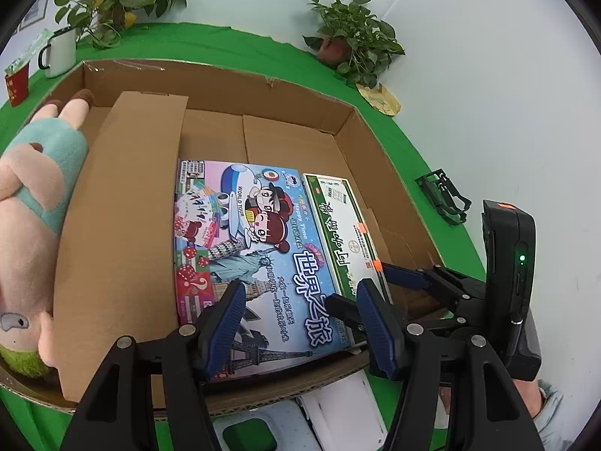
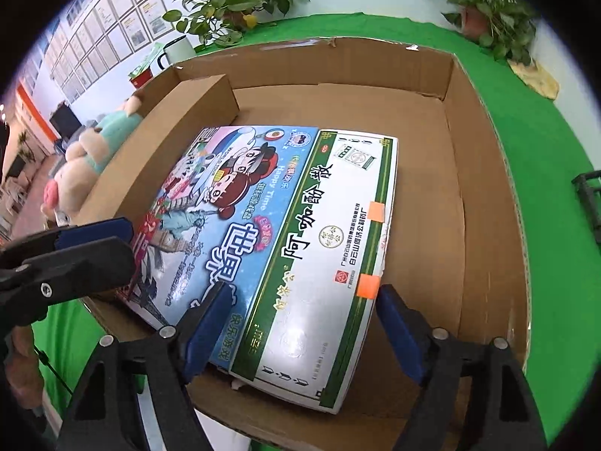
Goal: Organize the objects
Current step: 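Lower the medicine box beside the picture-book box and open the left gripper, then withdraw the left gripper and reach toward the white hair dryer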
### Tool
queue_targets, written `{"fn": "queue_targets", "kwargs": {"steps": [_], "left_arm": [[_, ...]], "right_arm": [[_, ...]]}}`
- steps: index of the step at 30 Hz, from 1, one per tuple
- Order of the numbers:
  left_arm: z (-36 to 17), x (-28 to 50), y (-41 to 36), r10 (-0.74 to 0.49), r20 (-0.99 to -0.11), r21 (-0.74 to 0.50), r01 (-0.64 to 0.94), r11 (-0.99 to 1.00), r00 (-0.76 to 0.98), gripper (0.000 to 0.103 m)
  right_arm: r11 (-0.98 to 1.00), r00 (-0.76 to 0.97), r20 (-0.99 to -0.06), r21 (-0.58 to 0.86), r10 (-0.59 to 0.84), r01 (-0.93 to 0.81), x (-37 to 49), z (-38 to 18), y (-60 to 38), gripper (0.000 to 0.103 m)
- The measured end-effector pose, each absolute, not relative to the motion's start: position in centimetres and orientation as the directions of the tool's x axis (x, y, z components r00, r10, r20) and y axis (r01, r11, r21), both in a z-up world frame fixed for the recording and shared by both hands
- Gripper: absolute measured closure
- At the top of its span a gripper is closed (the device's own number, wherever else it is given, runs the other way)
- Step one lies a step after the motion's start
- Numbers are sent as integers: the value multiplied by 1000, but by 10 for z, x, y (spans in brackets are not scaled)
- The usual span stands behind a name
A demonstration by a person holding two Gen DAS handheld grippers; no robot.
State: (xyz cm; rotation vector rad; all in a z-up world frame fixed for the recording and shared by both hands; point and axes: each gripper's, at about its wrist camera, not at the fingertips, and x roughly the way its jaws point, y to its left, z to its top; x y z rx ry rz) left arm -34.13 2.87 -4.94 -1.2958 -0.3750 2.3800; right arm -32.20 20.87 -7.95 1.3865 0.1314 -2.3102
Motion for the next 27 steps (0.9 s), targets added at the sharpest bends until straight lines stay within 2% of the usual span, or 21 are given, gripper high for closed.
{"fn": "queue_targets", "kwargs": {"steps": [4, 6, 7, 8, 11, 14, 21, 27], "left_arm": [[-35, -324, 29, 390, -692, -318, -229, -920, -608, 40], [-24, -308, 28, 317, -645, -240, -209, -948, -695, 16], [-18, -297, 27, 269, -610, -198, -186, -963, -746, 10], [-13, -286, 26, 229, -574, -165, -163, -973, -786, 0], [1, -254, 25, 133, -478, -82, -107, -991, -868, 0], [10, -234, 25, 93, -452, -36, -86, -996, -887, 0], [13, -194, 35, 39, -464, 17, -53, -998, -885, 0], [14, -170, 43, 32, -476, -5, -33, -999, -879, 0]], "right_arm": [[-904, -427, -849, 125, -311, 409, -318, -76, 214, 20], [-909, -483, -826, 79, -290, 410, -309, -69, 216, 17], [-912, -513, -813, 51, -275, 407, -303, -64, 218, 8], [-916, -550, -794, 20, -258, 401, -296, -60, 219, 1], [-922, -637, -734, -40, -235, 385, -270, -46, 224, 1], [-932, -708, -673, -75, -216, 355, -241, -32, 228, 1], [-943, -791, -551, -21, -265, 331, -188, -3, 249, 1], [-945, -786, -555, 0, -273, 328, -169, -5, 267, 1]]}}
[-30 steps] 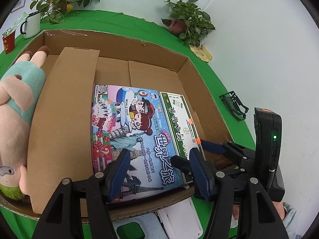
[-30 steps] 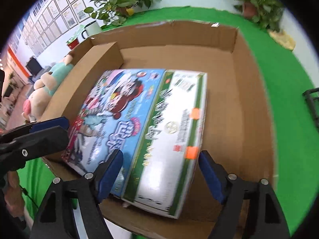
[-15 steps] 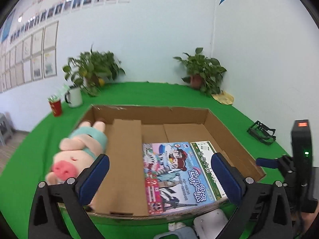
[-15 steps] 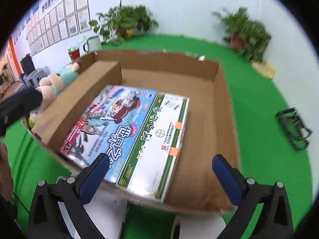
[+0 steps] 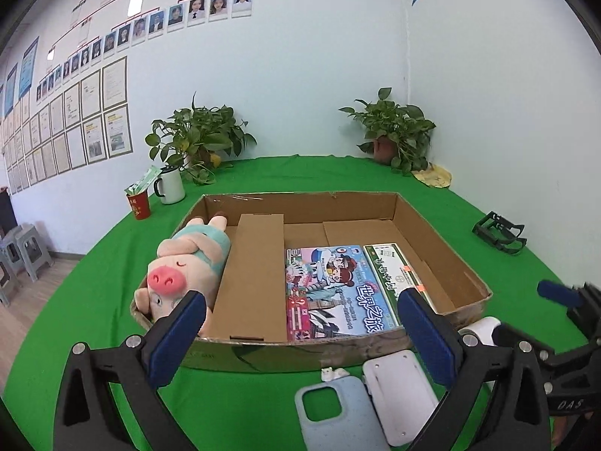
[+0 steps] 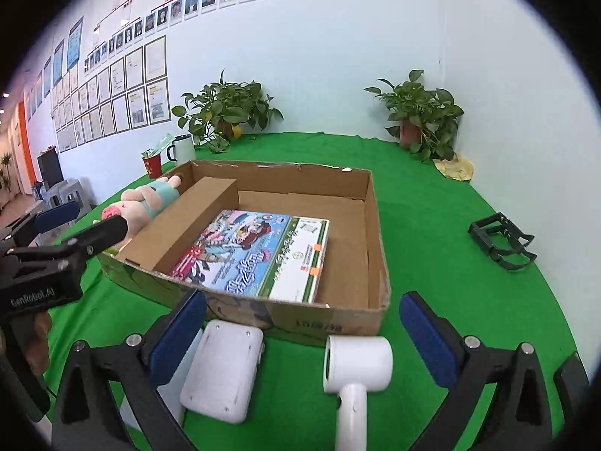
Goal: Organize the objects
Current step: 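Withdraw the left gripper and reach toward the white hair dryer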
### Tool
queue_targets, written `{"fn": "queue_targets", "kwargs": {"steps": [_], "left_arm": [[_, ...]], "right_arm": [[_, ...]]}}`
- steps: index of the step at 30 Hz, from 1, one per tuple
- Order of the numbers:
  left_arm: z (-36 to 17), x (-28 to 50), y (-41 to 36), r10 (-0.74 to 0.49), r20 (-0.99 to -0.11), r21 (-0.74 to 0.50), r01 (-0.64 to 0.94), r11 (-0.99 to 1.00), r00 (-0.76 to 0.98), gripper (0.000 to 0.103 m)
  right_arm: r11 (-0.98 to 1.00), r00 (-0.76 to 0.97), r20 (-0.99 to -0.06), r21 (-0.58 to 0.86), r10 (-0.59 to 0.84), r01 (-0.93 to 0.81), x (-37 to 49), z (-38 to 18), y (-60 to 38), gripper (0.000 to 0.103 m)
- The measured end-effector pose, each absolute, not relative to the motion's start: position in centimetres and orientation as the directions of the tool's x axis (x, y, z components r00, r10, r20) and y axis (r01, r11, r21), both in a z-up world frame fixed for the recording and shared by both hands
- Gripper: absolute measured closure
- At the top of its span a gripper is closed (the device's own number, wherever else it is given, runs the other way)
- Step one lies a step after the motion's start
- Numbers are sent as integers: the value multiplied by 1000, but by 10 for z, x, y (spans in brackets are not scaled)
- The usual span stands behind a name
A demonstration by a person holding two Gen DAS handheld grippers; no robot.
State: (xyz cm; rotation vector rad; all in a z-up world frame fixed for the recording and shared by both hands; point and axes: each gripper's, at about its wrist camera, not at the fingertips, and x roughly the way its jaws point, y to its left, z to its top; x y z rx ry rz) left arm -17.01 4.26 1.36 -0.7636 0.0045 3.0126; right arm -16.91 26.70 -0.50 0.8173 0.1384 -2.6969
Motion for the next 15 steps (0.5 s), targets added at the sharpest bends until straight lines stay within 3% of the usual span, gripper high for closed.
{"fn": "queue_targets", "kwargs": {"steps": [9, 10, 11, 13, 14, 15], "left_arm": [[15, -140, 62, -9, -437, -5, 13, -1000, -899, 1], [15, -137, 63, -7, -433, -5, 10, -1000, -901, 1], [15, -135, 65, -8, -433, 0, 9, -1000, -902, 3], [12, -131, 68, -18, -445, 17, 11, -1000, -896, 21], [11, -130, 69, -23, -455, 21, 16, -1000, -890, 45], [8, -129, 69, -30, -466, 22, 23, -1000, -884, 60]], "right_arm": [[-935, -784, -536, 32, -314, 353, -133, -17, 282, 1], [-935, -777, -544, 43, -317, 351, -133, -20, 283, 5], [-937, -775, -550, 44, -312, 346, -132, -24, 284, 16], [-943, -780, -555, 24, -289, 332, -129, -27, 285, 39], [-943, -781, -556, 19, -285, 331, -125, -28, 284, 44], [-943, -781, -555, 19, -287, 333, -124, -29, 284, 44]]}}
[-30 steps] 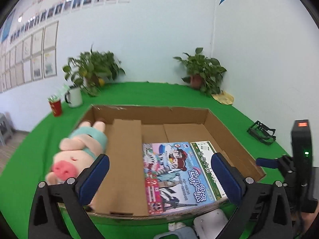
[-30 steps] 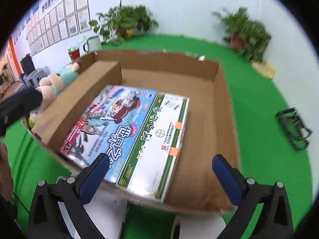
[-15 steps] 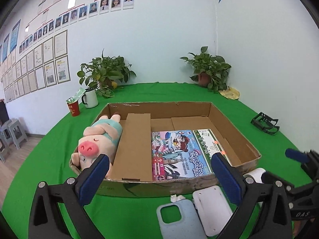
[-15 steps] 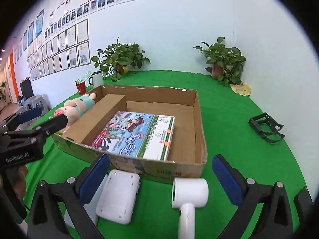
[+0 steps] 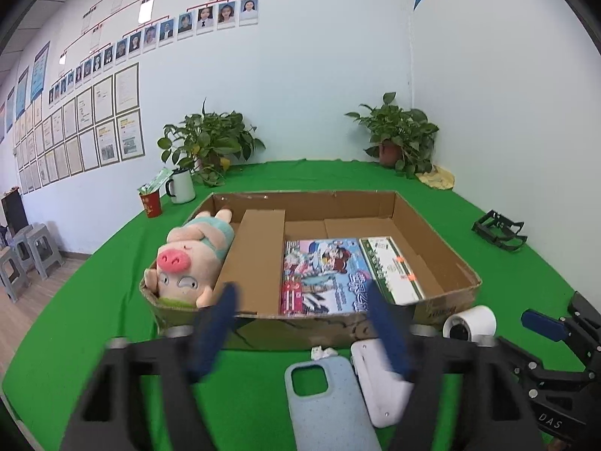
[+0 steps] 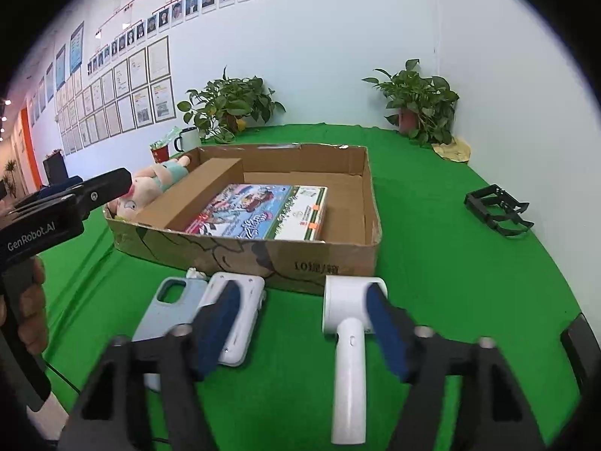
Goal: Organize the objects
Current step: 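Withdraw the left gripper and reach toward the white hair dryer, then grasp the white hair dryer by its handle with the left gripper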
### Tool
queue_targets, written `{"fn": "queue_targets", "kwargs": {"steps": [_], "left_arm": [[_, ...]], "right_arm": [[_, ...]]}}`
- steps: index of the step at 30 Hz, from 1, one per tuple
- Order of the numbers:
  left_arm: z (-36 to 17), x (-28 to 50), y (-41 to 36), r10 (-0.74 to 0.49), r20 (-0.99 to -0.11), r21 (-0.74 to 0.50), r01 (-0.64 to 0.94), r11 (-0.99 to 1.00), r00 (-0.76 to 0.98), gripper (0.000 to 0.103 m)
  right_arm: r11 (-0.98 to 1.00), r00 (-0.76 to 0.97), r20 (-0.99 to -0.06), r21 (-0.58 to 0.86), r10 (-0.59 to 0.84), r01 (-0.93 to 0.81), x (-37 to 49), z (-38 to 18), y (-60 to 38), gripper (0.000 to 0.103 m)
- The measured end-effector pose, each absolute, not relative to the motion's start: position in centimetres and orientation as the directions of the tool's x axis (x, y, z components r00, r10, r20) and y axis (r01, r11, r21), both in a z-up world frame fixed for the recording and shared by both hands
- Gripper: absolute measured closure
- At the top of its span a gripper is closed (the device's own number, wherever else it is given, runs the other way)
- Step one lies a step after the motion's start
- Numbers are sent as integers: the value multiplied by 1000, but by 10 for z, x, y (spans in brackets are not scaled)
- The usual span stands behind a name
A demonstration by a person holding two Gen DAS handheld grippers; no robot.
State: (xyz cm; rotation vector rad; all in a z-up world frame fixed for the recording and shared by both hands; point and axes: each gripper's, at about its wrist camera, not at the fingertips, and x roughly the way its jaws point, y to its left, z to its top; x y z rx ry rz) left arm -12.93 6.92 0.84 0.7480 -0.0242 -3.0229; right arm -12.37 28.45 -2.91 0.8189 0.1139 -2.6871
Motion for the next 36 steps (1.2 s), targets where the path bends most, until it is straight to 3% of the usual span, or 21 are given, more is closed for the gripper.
{"fn": "queue_targets", "kwargs": {"steps": [2, 3, 4, 5, 6, 7, 19, 21, 23, 24, 26, 29, 36], "left_arm": [[4, -128, 69, -47, -479, 26, 39, -999, -877, 62], [2, -127, 70, -48, -481, 37, 35, -999, -875, 61], [0, -127, 70, -43, -483, 41, 27, -999, -874, 57], [-2, -126, 70, -38, -488, 41, 21, -999, -872, 39], [-3, -126, 70, -37, -489, 40, 19, -999, -871, 12], [-4, -124, 70, -36, -482, 37, 20, -999, -875, 3], [-43, -132, 79, 260, -633, -160, -205, -966, -729, 0], [-49, -135, 83, 305, -655, -204, -227, -952, -692, 0], [-53, -137, 88, 329, -670, -225, -241, -944, -666, 0], [-55, -137, 91, 340, -673, -229, -252, -940, -656, 0], [-57, -138, 98, 366, -676, -238, -281, -930, -640, 0], [-58, -140, 105, 400, -676, -260, -308, -915, -618, 0], [-69, -143, 125, 585, -659, -428, -404, -808, -473, 1]], "right_arm": [[-946, -794, -540, 9, -277, 324, -119, -29, 285, 40], [-947, -799, -536, 3, -272, 321, -119, -30, 286, 32], [-948, -801, -535, 1, -270, 319, -118, -31, 286, 11], [-948, -800, -533, 8, -274, 320, -116, -32, 288, 0], [-946, -798, -533, 16, -283, 324, -115, -33, 290, 1], [-944, -789, -542, 24, -290, 330, -114, -36, 292, 1], [-947, -650, -706, 94, -280, 306, -112, -79, 324, 2], [-949, -630, -728, 91, -270, 302, -115, -84, 323, 9], [-948, -605, -748, 103, -274, 301, -120, -89, 321, 30], [-948, -595, -756, 105, -273, 301, -121, -91, 320, 34], [-948, -578, -772, 100, -266, 304, -124, -95, 318, 54], [-952, -570, -785, 80, -243, 296, -122, -99, 316, 77], [-949, -558, -780, 142, -282, 281, -92, -100, 319, 78]]}}
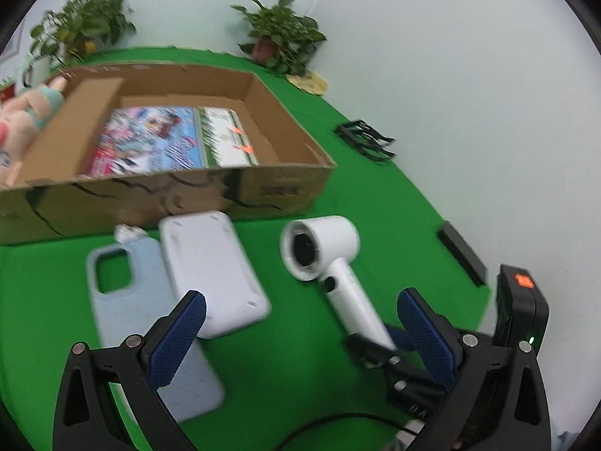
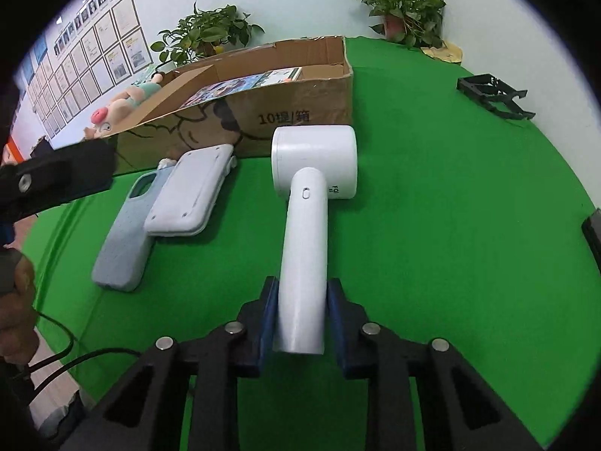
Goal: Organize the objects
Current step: 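Grasp the white hair dryer by its handle with the left gripper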
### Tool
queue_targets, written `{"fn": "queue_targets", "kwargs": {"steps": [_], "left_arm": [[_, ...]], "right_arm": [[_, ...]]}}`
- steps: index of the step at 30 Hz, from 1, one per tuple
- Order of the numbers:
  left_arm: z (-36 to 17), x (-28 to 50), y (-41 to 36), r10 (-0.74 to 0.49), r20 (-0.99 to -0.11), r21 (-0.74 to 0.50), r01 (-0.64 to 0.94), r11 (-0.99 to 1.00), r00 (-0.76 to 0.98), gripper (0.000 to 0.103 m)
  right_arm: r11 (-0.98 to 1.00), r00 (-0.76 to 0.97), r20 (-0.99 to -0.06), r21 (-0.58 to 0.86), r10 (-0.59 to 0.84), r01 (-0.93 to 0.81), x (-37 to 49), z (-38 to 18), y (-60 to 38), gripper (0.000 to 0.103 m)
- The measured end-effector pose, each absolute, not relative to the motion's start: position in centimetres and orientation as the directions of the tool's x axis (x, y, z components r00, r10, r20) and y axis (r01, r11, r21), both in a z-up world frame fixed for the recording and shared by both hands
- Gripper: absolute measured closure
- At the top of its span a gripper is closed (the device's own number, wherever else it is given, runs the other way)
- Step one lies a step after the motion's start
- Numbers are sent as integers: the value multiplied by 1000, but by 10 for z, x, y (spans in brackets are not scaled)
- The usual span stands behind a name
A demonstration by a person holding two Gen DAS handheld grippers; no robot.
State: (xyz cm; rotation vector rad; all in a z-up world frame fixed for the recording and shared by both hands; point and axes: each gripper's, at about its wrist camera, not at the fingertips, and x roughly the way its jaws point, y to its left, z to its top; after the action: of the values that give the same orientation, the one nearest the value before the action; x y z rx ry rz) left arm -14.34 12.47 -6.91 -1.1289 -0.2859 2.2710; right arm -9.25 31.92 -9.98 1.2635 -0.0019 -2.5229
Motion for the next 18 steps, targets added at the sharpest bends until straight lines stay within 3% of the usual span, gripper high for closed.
{"fn": "queue_targets", "kwargs": {"steps": [5, 18], "left_arm": [[-85, -141, 143, 707, -619, -569, -426, -703, -341, 2], [-138, -143, 155, 762, -628, -703, -306, -643, -158, 19]], "right_arm": [[-934, -531, -773, 235, -347, 268, -65, -102, 319, 78], [-934, -563, -749, 229, -349, 274, -39, -103, 310, 79]]}}
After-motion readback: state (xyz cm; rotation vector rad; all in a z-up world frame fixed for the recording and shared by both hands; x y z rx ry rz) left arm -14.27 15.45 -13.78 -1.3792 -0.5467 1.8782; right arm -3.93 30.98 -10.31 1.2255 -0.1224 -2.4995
